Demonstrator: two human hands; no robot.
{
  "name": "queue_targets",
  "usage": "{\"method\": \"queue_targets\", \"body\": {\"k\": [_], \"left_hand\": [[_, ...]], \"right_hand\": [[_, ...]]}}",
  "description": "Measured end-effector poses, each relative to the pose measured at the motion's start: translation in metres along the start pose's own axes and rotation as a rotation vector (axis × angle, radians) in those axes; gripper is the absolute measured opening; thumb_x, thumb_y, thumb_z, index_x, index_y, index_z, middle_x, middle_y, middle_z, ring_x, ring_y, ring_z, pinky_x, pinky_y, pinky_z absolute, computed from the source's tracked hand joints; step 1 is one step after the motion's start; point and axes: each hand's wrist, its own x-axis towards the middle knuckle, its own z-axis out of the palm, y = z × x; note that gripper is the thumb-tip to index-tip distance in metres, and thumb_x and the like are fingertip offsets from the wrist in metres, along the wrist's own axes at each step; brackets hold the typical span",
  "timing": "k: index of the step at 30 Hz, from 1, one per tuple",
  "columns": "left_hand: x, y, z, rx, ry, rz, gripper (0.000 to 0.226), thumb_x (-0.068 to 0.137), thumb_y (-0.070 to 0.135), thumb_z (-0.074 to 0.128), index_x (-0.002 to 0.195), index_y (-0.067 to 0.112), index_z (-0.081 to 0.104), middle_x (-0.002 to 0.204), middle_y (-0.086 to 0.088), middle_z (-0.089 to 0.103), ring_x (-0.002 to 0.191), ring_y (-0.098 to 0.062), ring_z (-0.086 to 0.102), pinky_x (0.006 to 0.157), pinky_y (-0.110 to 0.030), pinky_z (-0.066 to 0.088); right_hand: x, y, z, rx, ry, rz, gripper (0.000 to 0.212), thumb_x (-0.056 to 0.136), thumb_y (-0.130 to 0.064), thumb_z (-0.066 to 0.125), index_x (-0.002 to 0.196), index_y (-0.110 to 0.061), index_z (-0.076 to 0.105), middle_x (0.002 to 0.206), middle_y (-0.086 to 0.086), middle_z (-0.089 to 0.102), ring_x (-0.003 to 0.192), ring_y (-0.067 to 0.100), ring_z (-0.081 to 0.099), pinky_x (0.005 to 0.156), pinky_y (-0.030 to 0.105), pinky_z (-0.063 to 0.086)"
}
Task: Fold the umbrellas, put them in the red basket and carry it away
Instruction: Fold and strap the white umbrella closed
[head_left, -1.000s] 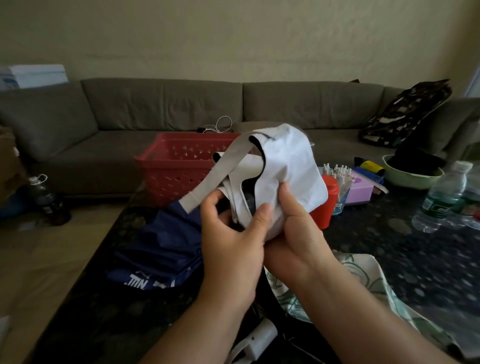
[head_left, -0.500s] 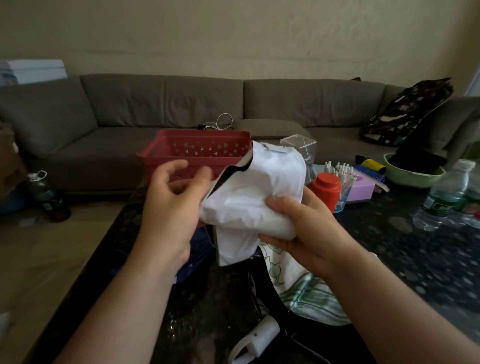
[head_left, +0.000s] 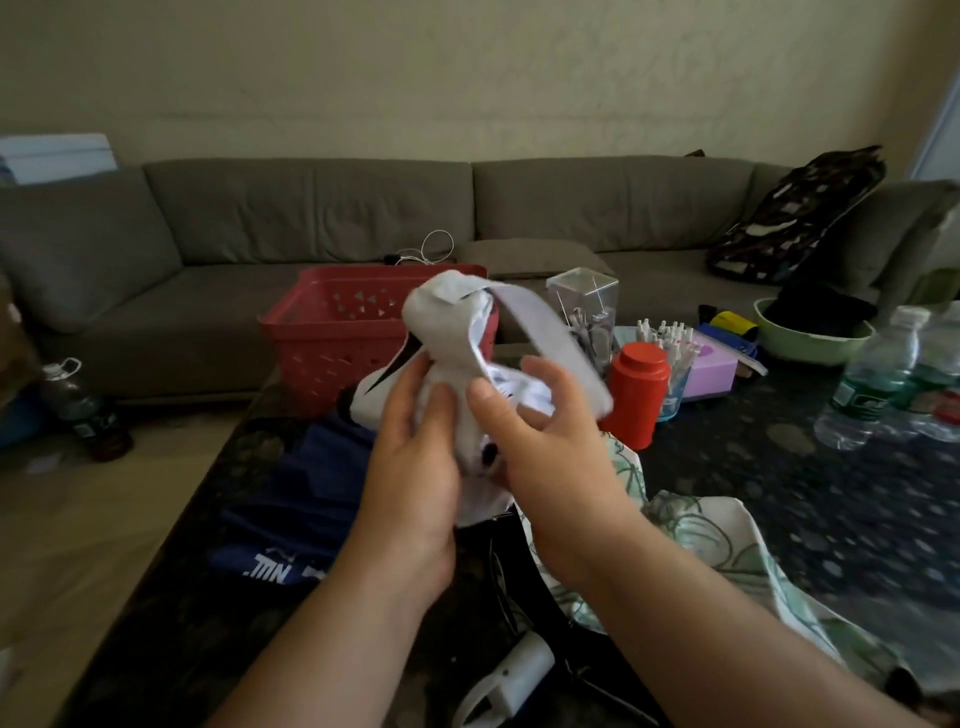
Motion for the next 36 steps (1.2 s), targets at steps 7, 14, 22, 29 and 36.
{"method": "queue_targets", "body": {"k": [7,14,22,29,36], "left_hand": [[0.017,0.018,-0.026,-0.442,0.091,-0.238,0.033,0.108,0.015,0.051,0.131,0.030,0.070,0.121,-0.015,0.077,0.100,-0.031,0.079,0.076,-0.047,0.065],[0.013,0.026,-0.027,-0.430,-0.055,-0.207,0.041,0.111,0.029,0.045,0.109,0.013,0.083,0.109,-0.011,0.080,0.089,-0.022,0.080,0.075,-0.038,0.067],[-0.003,0.025,-0.012,-0.317,-0.220,-0.197,0.052,0.111,0.053,0.038,0.148,0.022,0.058,0.136,-0.013,0.071,0.122,-0.031,0.071,0.095,-0.047,0.060],[-0.013,0.013,0.001,-0.201,-0.294,-0.092,0.045,0.111,0.040,0.046,0.155,0.048,0.043,0.136,-0.004,0.071,0.120,-0.030,0.072,0.099,-0.052,0.056],[-0.007,0.012,-0.003,-0.289,-0.117,-0.021,0.043,0.113,0.034,0.041,0.148,0.060,0.043,0.127,0.010,0.076,0.111,-0.022,0.076,0.077,-0.041,0.064]], "right_hand": [[0.008,-0.027,-0.038,-0.236,-0.061,-0.157,0.015,0.102,-0.018,0.065,0.110,-0.028,0.070,0.077,0.003,0.074,0.063,0.020,0.064,0.064,0.034,0.058],[0.002,-0.030,-0.035,-0.528,-0.116,-0.505,0.022,0.094,-0.017,0.072,0.097,-0.037,0.079,0.086,-0.001,0.068,0.077,0.016,0.067,0.067,0.028,0.055],[-0.003,-0.041,-0.025,-0.793,-0.064,-0.575,0.047,0.078,-0.068,0.064,0.124,-0.057,0.060,0.107,-0.023,0.053,0.113,0.009,0.053,0.090,0.028,0.044],[0.002,-0.045,-0.012,-1.095,0.214,-0.672,0.023,0.079,-0.054,0.063,0.084,-0.031,0.061,0.106,-0.010,0.045,0.103,0.025,0.042,0.085,0.050,0.044],[0.027,-0.052,-0.041,-0.447,0.125,-0.280,0.020,0.080,-0.004,0.065,0.082,-0.018,0.080,0.072,0.002,0.072,0.072,0.021,0.068,0.074,0.043,0.060]]}}
